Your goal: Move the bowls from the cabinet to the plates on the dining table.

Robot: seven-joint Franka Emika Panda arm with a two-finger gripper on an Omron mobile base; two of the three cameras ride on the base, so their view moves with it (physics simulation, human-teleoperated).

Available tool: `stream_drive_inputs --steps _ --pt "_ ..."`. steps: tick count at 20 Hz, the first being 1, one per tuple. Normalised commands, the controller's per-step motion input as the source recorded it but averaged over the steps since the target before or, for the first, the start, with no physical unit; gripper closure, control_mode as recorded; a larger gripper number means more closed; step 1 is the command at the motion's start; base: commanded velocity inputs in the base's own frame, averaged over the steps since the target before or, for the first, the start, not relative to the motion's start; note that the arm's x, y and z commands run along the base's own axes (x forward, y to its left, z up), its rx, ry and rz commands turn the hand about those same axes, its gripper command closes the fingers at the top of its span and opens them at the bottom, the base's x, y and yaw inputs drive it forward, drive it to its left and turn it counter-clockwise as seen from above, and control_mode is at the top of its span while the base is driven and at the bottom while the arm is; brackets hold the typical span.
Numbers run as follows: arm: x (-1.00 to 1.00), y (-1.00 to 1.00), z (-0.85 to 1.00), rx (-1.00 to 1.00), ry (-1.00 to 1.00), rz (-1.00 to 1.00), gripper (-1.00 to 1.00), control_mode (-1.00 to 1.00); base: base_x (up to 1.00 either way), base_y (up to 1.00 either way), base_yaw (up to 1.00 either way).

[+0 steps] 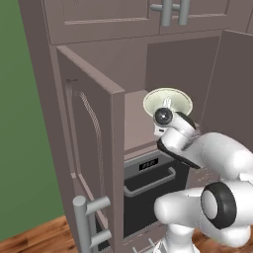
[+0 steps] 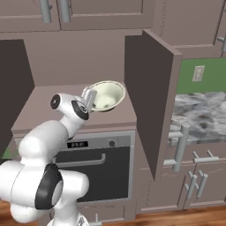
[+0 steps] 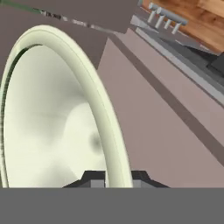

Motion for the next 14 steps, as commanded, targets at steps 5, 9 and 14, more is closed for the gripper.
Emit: stream_drive_inputs --steps 5,9,14 --pt "-0.84 0.00 0.15 -0.01 -0.01 0.05 1.00 -1.00 0.00 0.00 0.00" --pt "-0.77 0.00 0.16 0.00 0.00 0.05 1.00 -1.00 0.00 0.00 0.00" --pt "-0.65 0.00 0.10 0.00 0.00 0.05 1.00 -1.00 0.00 0.00 0.00"
